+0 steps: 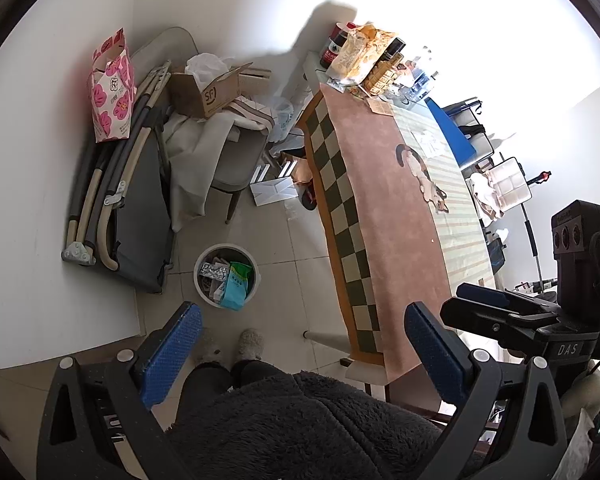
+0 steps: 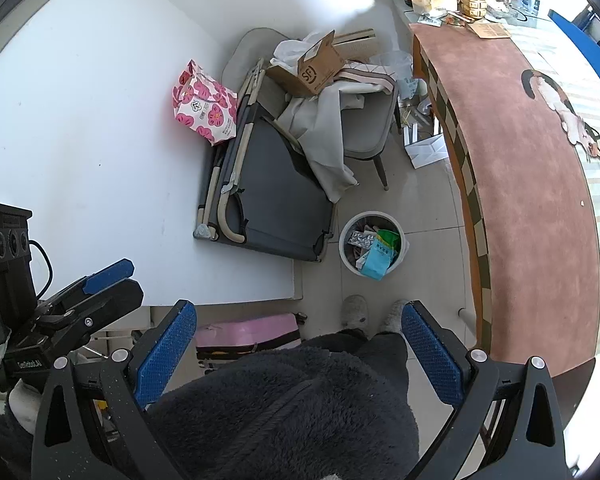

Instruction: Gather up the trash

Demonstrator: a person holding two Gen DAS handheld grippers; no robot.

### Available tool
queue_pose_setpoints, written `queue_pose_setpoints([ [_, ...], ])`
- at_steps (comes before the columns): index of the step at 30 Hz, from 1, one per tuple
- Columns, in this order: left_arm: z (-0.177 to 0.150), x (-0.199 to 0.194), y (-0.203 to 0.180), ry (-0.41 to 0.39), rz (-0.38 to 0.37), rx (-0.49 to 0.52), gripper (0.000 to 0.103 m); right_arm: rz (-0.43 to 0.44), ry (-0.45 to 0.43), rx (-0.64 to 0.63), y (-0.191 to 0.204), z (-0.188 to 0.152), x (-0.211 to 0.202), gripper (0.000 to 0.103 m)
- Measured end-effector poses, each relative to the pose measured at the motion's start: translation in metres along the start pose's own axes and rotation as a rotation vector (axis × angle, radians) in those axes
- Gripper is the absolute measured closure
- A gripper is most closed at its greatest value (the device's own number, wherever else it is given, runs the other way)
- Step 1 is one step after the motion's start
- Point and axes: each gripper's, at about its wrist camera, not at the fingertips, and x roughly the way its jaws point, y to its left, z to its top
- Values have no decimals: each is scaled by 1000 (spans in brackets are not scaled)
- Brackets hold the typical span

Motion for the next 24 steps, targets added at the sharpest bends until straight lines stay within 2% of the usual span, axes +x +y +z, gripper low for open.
queue_pose_setpoints([
  [24, 1, -2, 2, -2, -7, -1, 0, 7, 14, -27, 3, -4, -4, 0],
])
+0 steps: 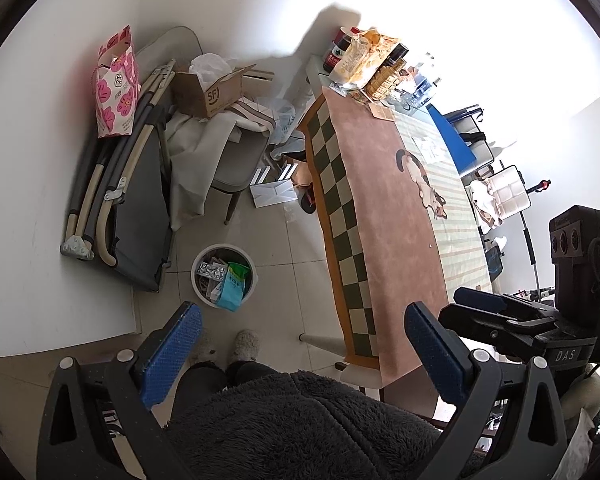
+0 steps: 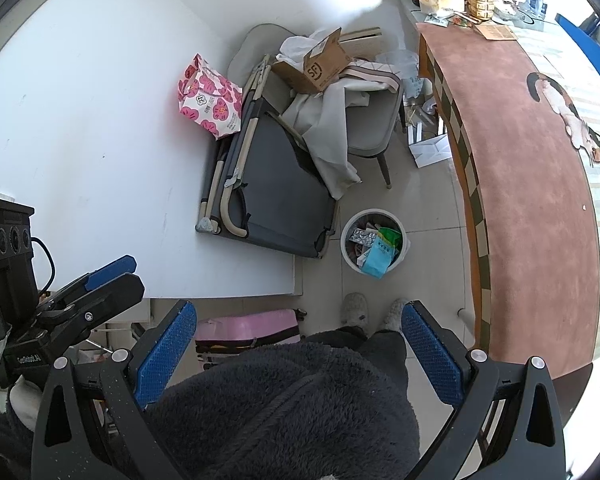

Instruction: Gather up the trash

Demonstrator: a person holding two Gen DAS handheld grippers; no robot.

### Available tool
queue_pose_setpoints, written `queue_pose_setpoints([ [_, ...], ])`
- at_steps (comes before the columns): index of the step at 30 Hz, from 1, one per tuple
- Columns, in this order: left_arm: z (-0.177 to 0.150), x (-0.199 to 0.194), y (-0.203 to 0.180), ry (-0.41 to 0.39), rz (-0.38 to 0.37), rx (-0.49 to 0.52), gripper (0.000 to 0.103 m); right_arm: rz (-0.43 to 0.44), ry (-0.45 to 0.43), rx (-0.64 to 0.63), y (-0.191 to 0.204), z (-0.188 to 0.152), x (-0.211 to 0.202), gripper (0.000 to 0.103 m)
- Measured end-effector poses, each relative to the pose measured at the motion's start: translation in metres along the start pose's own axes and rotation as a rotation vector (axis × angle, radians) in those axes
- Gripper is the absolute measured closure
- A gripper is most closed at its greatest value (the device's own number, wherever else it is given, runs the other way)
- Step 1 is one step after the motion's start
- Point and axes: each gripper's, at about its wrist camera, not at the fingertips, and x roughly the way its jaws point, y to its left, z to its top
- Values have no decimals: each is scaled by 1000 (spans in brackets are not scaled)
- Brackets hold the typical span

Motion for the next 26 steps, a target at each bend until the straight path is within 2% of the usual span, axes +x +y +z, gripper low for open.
queue_pose_setpoints([
  [26, -1, -4, -4, -15, 7, -13, 0, 11, 6, -21, 6, 1, -1, 0],
])
